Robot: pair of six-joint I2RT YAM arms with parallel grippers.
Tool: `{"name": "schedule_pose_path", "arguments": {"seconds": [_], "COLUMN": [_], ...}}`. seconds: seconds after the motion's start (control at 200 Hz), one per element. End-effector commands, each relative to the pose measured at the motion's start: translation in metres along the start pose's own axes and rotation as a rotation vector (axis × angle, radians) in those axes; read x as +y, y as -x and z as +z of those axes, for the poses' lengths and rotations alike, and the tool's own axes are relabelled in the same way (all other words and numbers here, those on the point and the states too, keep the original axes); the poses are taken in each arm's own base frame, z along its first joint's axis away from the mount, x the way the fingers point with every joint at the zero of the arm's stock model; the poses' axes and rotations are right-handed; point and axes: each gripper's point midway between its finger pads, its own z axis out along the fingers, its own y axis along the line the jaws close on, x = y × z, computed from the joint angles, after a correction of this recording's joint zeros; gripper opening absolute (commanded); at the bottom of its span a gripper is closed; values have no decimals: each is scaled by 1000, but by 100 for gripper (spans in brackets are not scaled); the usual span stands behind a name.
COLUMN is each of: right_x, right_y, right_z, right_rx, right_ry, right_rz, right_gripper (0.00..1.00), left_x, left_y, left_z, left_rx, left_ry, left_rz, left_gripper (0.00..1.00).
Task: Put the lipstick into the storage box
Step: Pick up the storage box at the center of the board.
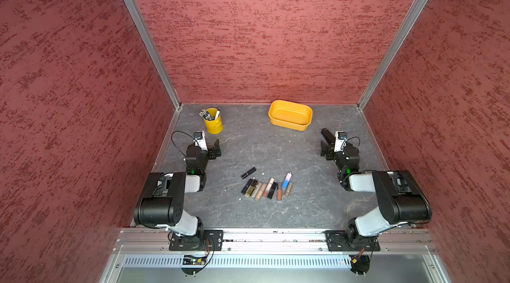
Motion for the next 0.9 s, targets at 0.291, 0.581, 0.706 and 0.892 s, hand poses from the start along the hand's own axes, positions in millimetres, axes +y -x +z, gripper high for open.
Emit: {"name": "schedule_pose_path", "arguments": {"seconds": [0.291, 0.581, 0.706, 0.892], "right_x": [1, 2, 1, 2], "right_y": [7, 7, 7, 7], "right_z": [-2, -2, -2, -2], "right_rx": [-22, -23, -24, -23], "right_ry": [12, 13, 12, 12], "right_rz": [3, 4, 4, 3], "right_gripper": [99, 99, 99, 99], "left_x": [0, 0, 0, 1], "left_y": [3, 3, 3, 4], "left_z": [3, 3, 3, 3], "left_rx": [-2, -3, -3, -3], "left_ry": [-3, -2, -2, -5], "left_rz": [11, 13, 14, 10], "left_gripper": [100, 100, 100, 100]}}
